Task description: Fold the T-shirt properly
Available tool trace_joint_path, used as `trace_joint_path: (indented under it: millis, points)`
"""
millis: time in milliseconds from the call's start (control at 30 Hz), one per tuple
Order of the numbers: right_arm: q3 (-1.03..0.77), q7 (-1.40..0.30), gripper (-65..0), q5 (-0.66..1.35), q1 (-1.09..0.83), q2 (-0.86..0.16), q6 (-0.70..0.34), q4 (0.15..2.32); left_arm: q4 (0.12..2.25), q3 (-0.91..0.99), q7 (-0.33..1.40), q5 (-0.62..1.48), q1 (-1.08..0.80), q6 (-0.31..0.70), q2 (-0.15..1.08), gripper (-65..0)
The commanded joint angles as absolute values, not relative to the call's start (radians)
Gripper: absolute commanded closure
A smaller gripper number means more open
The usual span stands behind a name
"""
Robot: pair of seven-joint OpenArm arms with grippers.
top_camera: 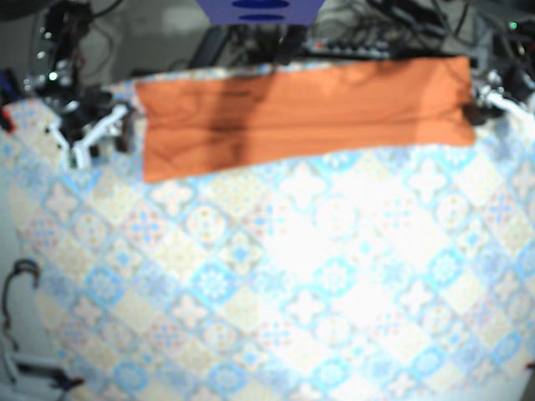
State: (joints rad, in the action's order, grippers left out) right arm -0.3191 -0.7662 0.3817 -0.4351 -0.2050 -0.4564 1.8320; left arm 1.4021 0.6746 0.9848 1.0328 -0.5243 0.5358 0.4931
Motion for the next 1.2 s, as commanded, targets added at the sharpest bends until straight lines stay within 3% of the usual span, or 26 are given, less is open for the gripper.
trace_joint_path:
  millis: [0, 467, 833, 933, 1067, 1167]
  points:
    - [-0.326, -0.743, -35.2, 0.392, -0.432, -0.217, -0.458, 1.85, 1.411, 0.684, 0.97, 1.047, -0.536, 0.542, 0.535, -35.3]
    - [-0.321, -0.743, -35.2, 0.392, -0.43, -0.217, -0.458, 1.847, 1.308, 0.671, 0.969, 1.047, -0.584, 0.556, 0.601, -35.4]
    - [-0.32, -0.745, -35.2, 0.394, -0.43, -0.217, -0.458, 1.845, 1.337, 0.446, 0.964, 1.013, -0.506, 0.631, 0.631, -35.7]
    - [-0.32, -0.746, -35.2, 0.392, -0.43, -0.217, -0.458, 1.847, 1.336, 0.426, 0.967, 1.004, -0.475, 0.653, 0.638, -40.8]
    - [-0.32, -0.75, -35.2, 0.392, -0.43, -0.217, -0.458, 1.847, 1.336, 0.421, 0.969, 1.003, -0.469, 0.684, 0.667, -52.9]
    - [-0.32, -0.75, -35.2, 0.392, -0.432, -0.217, -0.458, 1.847, 1.337, 0.424, 0.969, 1.006, -0.476, 0.685, 0.673, -56.6]
